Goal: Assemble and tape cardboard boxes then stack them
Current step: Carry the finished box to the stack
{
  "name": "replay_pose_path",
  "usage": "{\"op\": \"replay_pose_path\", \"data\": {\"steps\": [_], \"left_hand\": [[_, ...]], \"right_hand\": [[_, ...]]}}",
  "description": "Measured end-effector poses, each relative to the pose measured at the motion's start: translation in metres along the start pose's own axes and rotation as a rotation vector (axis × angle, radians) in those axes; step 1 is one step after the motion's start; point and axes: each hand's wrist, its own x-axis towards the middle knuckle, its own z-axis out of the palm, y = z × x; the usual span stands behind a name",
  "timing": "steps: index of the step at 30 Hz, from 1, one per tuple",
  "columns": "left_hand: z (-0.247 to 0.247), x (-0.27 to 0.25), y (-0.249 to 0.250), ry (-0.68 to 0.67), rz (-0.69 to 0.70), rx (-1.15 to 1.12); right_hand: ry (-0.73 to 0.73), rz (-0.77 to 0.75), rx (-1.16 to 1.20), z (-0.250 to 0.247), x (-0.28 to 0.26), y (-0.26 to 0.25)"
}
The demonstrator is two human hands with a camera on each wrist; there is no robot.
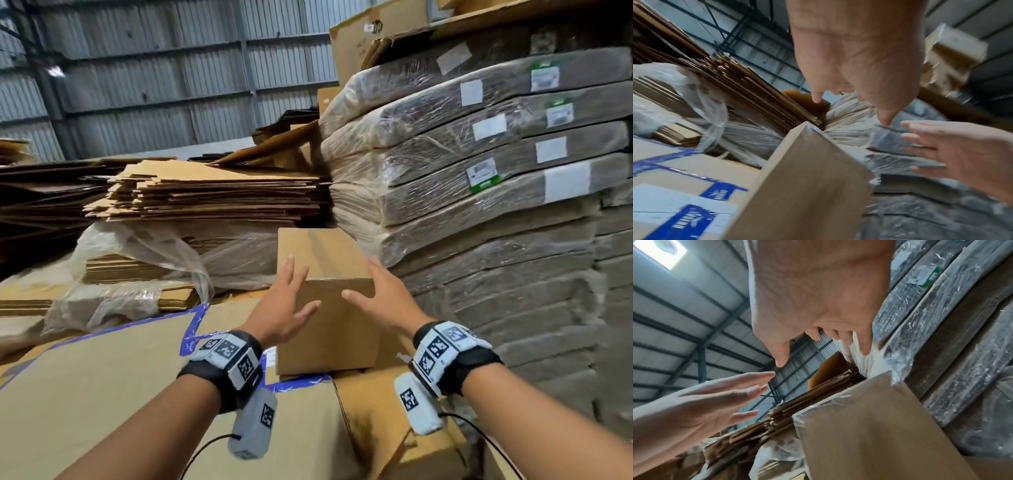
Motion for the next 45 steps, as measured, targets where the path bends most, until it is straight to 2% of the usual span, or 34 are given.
{"op": "replay_pose_path", "data": {"steps": [3, 7, 11, 15, 17, 22, 25, 29, 31, 37, 41, 45], "left_hand": [[-0.024, -0.043, 0.029, 0.106, 0.062, -0.125], [-0.054, -0.127, 0.056, 0.208, 0.104, -0.297], [-0.067, -0.252, 0.080, 0.237, 0.132, -0.407], [-0.045, -0.381, 0.114, 0.176, 0.115, -0.559], [-0.032, -0.431, 0.135, 0.111, 0.109, -0.649], [0.011, -0.505, 0.184, -0.025, 0.046, -0.819], [0.034, -0.528, 0.222, -0.130, 0.027, -0.890], [0.057, -0.538, 0.286, -0.245, 0.079, -0.927], [0.064, -0.534, 0.300, -0.240, 0.084, -0.943], [0.085, -0.486, 0.399, -0.154, 0.171, -0.879], [0.108, -0.450, 0.454, -0.114, 0.066, -0.826], [0.141, -0.427, 0.485, -0.095, -0.084, -0.774]], "right_hand": [[0.109, -0.048, 0.086, -0.022, -0.046, -0.039], [0.194, -0.088, 0.117, -0.053, -0.136, -0.096], [0.204, -0.054, 0.074, -0.062, -0.268, -0.140], [0.237, 0.047, 0.048, -0.056, -0.416, -0.164], [0.230, 0.106, 0.024, -0.055, -0.478, -0.170], [0.260, 0.334, -0.085, -0.068, -0.598, -0.160], [0.328, 0.469, -0.087, -0.086, -0.647, -0.142], [0.509, 0.530, -0.100, -0.131, -0.691, -0.116], [0.567, 0.517, -0.104, -0.144, -0.696, -0.107], [0.723, 0.569, -0.197, -0.238, -0.711, -0.039], [0.696, 0.656, -0.244, -0.294, -0.699, 0.022], [0.659, 0.807, -0.275, -0.337, -0.681, 0.085]]}}
